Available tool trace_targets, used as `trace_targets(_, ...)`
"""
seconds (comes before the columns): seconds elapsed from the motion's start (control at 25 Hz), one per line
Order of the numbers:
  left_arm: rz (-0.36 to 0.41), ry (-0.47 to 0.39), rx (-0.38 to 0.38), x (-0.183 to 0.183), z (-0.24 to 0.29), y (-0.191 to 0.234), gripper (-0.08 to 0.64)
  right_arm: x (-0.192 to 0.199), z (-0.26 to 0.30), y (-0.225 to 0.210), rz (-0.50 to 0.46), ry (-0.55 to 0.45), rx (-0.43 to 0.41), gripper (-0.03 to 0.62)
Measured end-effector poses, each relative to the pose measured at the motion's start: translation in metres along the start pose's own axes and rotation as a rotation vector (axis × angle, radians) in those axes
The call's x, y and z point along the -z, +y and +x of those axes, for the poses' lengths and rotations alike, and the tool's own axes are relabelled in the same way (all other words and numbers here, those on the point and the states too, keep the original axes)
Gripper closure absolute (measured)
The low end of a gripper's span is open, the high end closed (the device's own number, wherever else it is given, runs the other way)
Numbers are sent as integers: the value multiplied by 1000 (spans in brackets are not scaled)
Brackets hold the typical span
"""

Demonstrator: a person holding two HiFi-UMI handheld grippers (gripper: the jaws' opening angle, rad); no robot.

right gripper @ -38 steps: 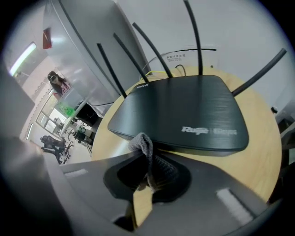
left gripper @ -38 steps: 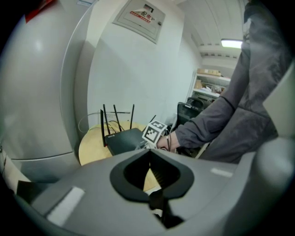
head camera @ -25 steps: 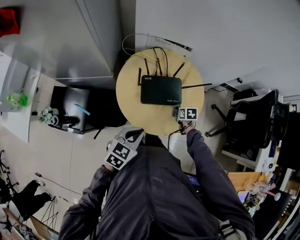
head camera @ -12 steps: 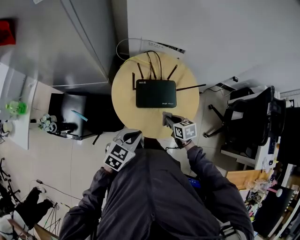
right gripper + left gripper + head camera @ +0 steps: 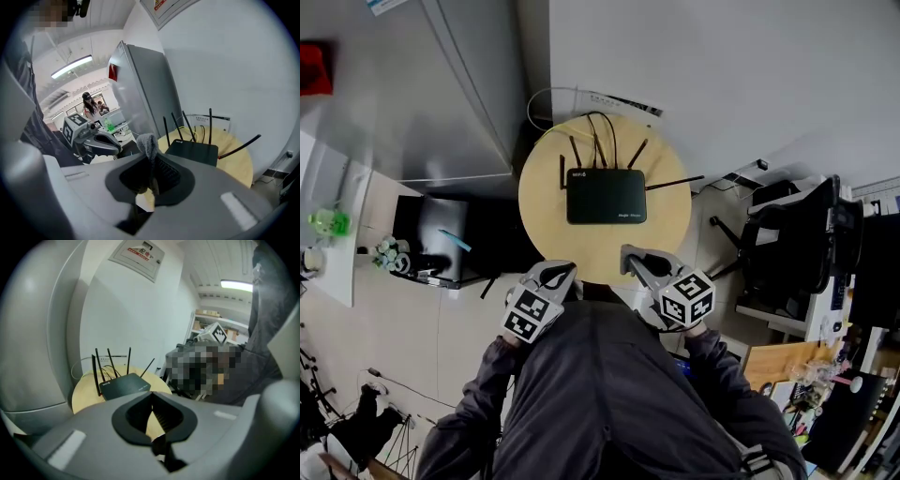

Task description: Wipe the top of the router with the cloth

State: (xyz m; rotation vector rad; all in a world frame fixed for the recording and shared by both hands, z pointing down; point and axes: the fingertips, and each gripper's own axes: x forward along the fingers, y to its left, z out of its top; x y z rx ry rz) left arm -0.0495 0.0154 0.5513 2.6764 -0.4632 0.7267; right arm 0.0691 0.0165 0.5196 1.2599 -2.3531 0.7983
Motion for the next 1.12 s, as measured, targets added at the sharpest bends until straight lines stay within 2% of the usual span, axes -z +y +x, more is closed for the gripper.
trace_targets(0.56,-1,-41,-2,-7,2,4,560,-19,0,9,-45,-15,-23,571)
trace_targets(0.92,-22,-16,6,-2,-2,0,560,-23,2,16,-61,-12,-35,570)
trace_targets(1.12,-16,-38,-10,-3,-2,3,560,-23,2,17,-65,-11,-38,569)
